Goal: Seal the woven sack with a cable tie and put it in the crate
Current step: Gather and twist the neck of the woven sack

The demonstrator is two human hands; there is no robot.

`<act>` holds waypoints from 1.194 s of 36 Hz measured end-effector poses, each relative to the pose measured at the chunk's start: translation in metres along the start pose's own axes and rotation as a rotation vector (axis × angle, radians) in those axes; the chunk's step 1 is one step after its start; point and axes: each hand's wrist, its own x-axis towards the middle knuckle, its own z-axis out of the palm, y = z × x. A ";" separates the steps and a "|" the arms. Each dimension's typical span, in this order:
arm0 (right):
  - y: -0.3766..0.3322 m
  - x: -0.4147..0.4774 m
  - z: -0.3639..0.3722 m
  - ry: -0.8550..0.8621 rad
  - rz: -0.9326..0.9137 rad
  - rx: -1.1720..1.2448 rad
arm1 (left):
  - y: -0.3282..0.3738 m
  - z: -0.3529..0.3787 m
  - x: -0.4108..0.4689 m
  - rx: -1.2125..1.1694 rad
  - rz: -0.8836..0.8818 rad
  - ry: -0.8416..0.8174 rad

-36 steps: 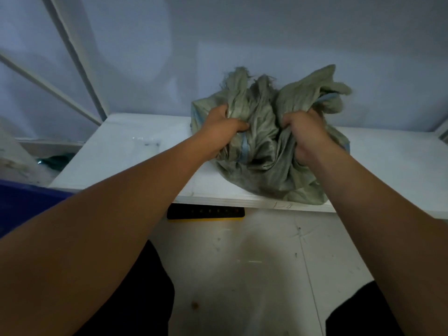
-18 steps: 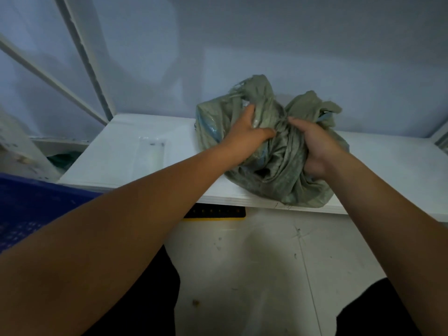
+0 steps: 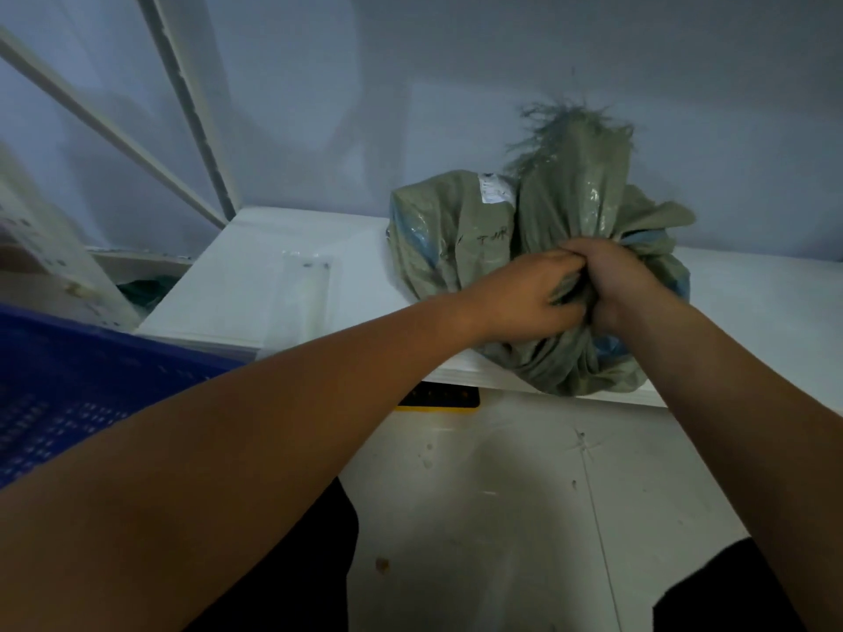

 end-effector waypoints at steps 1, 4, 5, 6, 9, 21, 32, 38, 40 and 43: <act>0.000 0.000 0.001 -0.002 -0.004 0.001 | -0.002 -0.003 0.000 -0.029 -0.003 0.040; -0.003 -0.001 0.008 -0.002 -0.039 0.013 | -0.010 -0.014 0.003 -0.123 -0.071 0.208; -0.003 -0.003 0.011 0.000 -0.054 0.029 | -0.013 -0.018 0.005 -0.162 -0.104 0.264; -0.002 -0.003 0.013 0.011 -0.066 0.041 | -0.017 -0.023 0.007 -0.200 -0.144 0.317; 0.004 0.001 0.016 0.061 -0.080 0.053 | -0.036 -0.038 0.012 -0.241 -0.270 0.411; 0.008 -0.011 0.030 0.051 -0.142 -0.085 | -0.122 -0.091 -0.055 0.526 -0.976 -0.243; 0.014 -0.005 0.063 -0.041 -0.155 -0.141 | -0.140 -0.079 -0.088 0.274 -1.254 -0.558; 0.021 0.004 0.075 -0.041 -0.151 -0.159 | -0.153 -0.058 -0.082 0.291 -1.193 -0.565; 0.024 0.004 0.074 -0.048 -0.143 -0.177 | -0.151 -0.051 -0.081 0.327 -1.164 -0.553; 0.024 0.010 0.068 -0.021 -0.138 -0.181 | -0.146 -0.037 -0.074 0.375 -1.097 -0.568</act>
